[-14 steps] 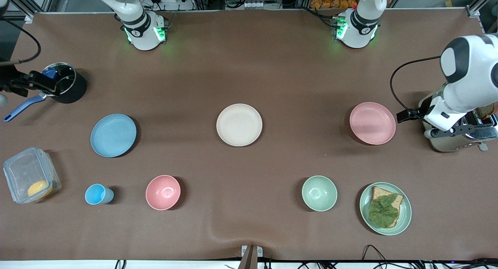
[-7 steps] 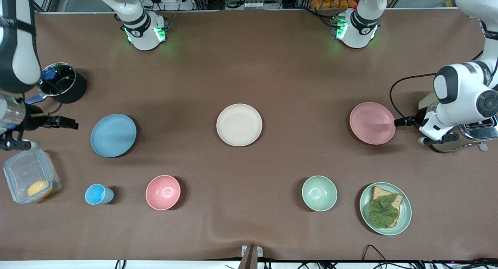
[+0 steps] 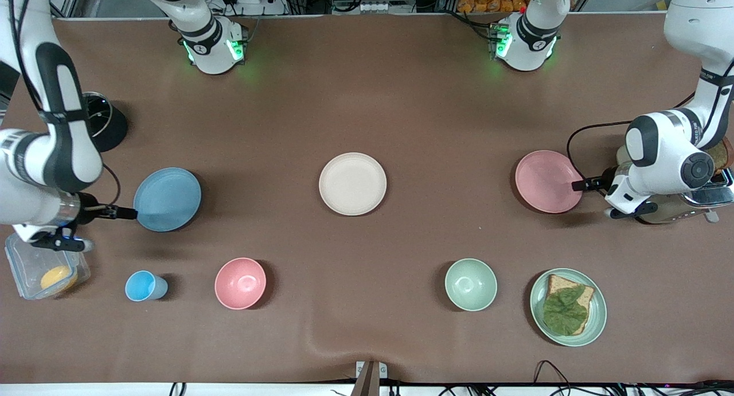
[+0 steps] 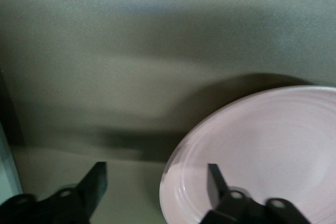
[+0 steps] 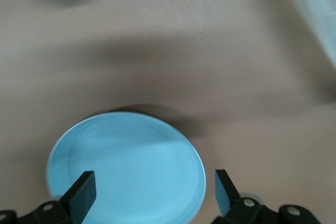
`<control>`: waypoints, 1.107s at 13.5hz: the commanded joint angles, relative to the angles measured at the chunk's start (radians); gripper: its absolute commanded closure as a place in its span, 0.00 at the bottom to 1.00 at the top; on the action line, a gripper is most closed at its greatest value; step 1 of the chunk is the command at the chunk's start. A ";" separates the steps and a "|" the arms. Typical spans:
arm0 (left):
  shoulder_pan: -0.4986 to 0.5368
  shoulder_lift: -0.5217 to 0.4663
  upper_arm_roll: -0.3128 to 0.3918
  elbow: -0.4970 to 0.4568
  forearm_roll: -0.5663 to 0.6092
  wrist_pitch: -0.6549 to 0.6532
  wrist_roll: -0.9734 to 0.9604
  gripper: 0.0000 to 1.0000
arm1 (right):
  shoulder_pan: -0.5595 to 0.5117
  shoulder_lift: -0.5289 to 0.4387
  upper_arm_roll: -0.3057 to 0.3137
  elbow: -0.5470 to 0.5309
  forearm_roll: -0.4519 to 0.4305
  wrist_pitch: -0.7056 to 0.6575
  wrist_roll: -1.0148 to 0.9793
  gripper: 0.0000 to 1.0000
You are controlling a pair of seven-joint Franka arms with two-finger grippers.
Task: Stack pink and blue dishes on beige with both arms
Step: 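Grip the pink plate with the left gripper while the right gripper reaches the blue plate, then lift the pink plate toward the beige plate while the right gripper grips the blue plate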
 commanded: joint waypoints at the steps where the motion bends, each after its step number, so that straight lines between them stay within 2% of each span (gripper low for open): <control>1: 0.015 0.019 -0.013 0.012 0.007 -0.002 0.013 0.31 | -0.017 0.023 0.015 -0.041 -0.006 0.067 -0.005 0.00; 4: 0.014 0.024 -0.015 0.012 0.007 -0.002 0.013 0.43 | -0.037 0.051 0.016 -0.042 -0.001 0.069 -0.028 0.00; 6: 0.012 0.031 -0.015 0.014 0.007 -0.002 0.013 0.55 | -0.062 0.066 0.018 -0.044 0.001 0.069 -0.057 0.00; 10: 0.009 0.034 -0.021 0.014 0.006 -0.003 0.011 0.87 | -0.070 0.067 0.018 -0.088 0.004 0.078 -0.079 0.00; 12: 0.011 0.036 -0.024 0.014 0.006 -0.003 0.013 0.99 | -0.070 0.066 0.018 -0.142 0.004 0.150 -0.079 0.00; 15: 0.011 0.028 -0.045 0.014 -0.025 -0.011 0.014 1.00 | -0.070 0.064 0.018 -0.164 0.004 0.175 -0.077 0.00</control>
